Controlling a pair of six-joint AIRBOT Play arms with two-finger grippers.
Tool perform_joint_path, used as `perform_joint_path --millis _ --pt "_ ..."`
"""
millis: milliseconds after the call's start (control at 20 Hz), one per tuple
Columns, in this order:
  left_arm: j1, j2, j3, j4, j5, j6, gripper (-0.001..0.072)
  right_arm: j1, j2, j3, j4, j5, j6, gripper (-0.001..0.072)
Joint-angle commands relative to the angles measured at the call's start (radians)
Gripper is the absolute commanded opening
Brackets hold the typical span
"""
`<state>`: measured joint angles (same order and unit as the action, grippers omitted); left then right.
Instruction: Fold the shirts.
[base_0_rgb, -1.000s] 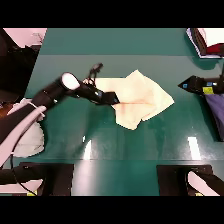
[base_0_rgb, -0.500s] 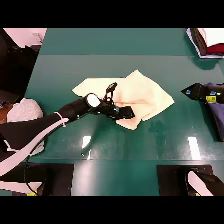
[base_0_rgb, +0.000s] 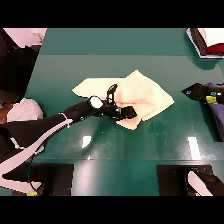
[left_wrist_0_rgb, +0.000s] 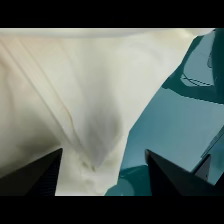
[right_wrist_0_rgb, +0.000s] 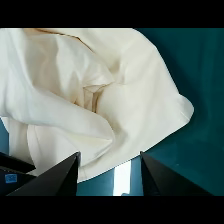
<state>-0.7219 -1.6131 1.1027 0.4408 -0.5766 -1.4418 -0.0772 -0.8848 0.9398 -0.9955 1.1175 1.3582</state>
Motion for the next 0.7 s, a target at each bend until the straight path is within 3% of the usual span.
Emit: perform_joint_path --millis 0,250,550,650 --pt "0.000 -0.012 0.006 -0.037 0.018 0.011 0.0621 0.001 0.001 0.000 0.000 0.000 0.000 0.0446" --pt "-0.009 -0.012 0.006 -0.123 0.041 0.105 0.0621 0.001 0.001 0.000 0.000 0.000 0.001 0.0446" --pt "-0.020 -0.022 0.007 -0.147 0.053 0.107 0.0607 0.002 0.001 0.000 0.000 0.013 0.002 0.0446" --pt "-0.020 -0.022 0.021 -0.158 0.062 0.124 0.0334 0.002 0.001 0.000 0.000 0.011 0.002 0.0445"
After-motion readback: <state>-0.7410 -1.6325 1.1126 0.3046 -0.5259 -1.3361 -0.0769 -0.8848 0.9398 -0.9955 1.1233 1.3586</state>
